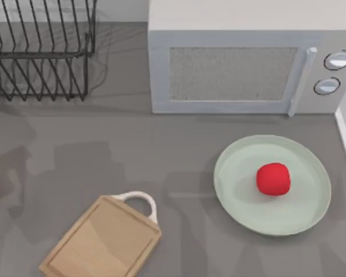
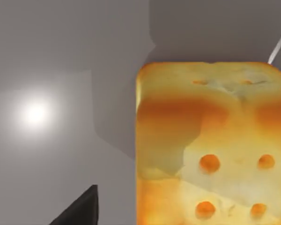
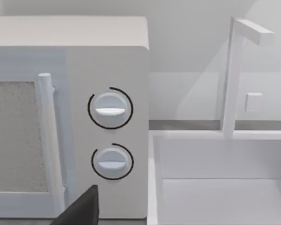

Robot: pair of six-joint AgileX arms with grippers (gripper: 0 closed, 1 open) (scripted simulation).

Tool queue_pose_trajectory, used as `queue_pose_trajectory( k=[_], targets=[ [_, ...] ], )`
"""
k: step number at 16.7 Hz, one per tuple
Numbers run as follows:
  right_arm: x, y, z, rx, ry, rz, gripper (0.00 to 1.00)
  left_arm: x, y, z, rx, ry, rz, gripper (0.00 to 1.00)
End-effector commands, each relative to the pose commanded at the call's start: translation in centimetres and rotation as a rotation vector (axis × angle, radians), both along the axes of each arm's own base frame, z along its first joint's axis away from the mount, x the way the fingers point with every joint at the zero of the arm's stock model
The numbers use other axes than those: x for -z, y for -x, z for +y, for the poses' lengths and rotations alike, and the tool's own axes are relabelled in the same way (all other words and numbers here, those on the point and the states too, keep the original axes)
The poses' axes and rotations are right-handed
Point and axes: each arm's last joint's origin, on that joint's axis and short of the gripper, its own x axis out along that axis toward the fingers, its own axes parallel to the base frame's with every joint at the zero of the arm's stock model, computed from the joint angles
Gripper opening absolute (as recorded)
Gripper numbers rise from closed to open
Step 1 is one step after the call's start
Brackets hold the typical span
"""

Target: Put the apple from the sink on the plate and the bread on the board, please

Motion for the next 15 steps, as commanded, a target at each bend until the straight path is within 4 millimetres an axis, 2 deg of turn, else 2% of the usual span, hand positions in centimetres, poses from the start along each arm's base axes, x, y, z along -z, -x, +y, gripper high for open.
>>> queue_pose_trajectory(
  k=[7,11,15],
  targets=[
    [0.0,0.0,0.0,0.0,0.0,0.0,1.0,6.1,-0.1,0.1,-0.001,-0.001,-0.005,1.0],
    [0.0,0.0,0.0,0.0,0.0,0.0,1.0,6.4,0.0,0.1,-0.001,0.0,-0.002,1.0],
    [0.0,0.0,0.0,0.0,0.0,0.0,1.0,6.4,0.0,0.1,-0.001,0.0,-0.002,0.7]
  ],
)
